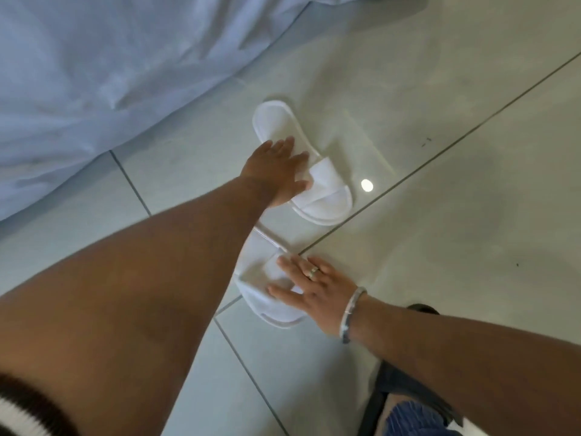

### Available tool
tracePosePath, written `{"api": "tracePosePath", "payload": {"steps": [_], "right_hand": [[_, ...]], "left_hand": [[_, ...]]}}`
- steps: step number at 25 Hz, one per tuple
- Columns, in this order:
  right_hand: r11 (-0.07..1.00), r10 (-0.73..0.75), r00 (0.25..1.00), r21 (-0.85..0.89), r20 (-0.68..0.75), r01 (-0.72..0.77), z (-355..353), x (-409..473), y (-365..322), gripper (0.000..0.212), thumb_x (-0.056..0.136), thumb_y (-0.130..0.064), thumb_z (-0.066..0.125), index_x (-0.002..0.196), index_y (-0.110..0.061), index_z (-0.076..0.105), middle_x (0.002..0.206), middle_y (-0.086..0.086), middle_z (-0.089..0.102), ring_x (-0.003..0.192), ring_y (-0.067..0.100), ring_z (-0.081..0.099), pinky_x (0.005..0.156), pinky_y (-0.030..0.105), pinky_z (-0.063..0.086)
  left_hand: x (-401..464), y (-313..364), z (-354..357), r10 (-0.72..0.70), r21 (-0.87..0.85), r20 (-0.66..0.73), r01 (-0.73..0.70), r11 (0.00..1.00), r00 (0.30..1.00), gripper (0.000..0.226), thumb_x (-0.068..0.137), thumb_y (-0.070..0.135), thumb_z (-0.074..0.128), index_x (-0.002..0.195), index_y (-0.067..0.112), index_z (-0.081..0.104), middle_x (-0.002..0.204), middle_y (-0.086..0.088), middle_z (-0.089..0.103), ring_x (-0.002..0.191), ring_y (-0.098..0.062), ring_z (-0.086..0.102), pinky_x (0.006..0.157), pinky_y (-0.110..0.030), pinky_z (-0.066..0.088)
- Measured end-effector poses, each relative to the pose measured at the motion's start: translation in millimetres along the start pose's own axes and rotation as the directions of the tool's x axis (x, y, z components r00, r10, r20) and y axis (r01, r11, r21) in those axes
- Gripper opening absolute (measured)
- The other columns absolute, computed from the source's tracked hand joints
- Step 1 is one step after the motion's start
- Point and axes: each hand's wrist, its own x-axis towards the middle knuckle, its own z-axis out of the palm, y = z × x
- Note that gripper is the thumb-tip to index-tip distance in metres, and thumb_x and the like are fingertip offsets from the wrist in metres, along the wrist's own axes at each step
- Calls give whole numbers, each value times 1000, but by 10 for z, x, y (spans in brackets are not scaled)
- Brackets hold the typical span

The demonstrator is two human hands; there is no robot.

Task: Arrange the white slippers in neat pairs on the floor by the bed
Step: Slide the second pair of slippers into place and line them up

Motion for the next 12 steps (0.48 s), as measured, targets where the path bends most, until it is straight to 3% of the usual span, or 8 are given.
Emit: {"api": "tracePosePath", "payload": {"steps": [2, 5, 8, 12], "right_hand": [[998, -31, 999, -49, -14, 31, 30, -250, 178, 72, 75, -28, 53, 144, -30, 34, 150, 22, 30, 130, 39, 42, 106, 48, 31], [999, 13, 1000, 30, 1, -13, 17, -565, 454, 66, 76, -41, 57, 139, -29, 42, 148, 19, 36, 129, 37, 44, 103, 47, 39], [997, 32, 995, 62, 97, -38, -24, -751, 807, 79, 67, -55, 66, 137, -26, 44, 150, 19, 34, 133, 39, 38, 105, 48, 37], [999, 46, 963, 13, 265, -52, -81, -999, 1201, 90, 65, -59, 69, 141, -25, 36, 152, 20, 27, 135, 39, 33, 108, 48, 32]], "left_hand": [[-33, -175, -9, -70, -37, -2, 70, 997, 998, 76, 96, 64, 33, 159, 27, 14, 168, -14, -1, 155, -27, 5, 125, -39, 3], [-91, -431, 17, -140, -85, -22, 137, 987, 990, 85, 91, 70, 38, 159, 24, 15, 167, -15, -3, 155, -30, 3, 125, -40, 3], [-119, -549, 143, -196, -129, -40, 189, 973, 980, 96, 84, 79, 38, 158, 21, 16, 167, -17, -6, 155, -32, -1, 125, -44, 3], [-145, -680, 141, -287, -158, -51, 277, 948, 956, 102, 81, 80, 44, 157, 18, 16, 167, -19, -7, 154, -34, -1, 125, -46, 4]]}}
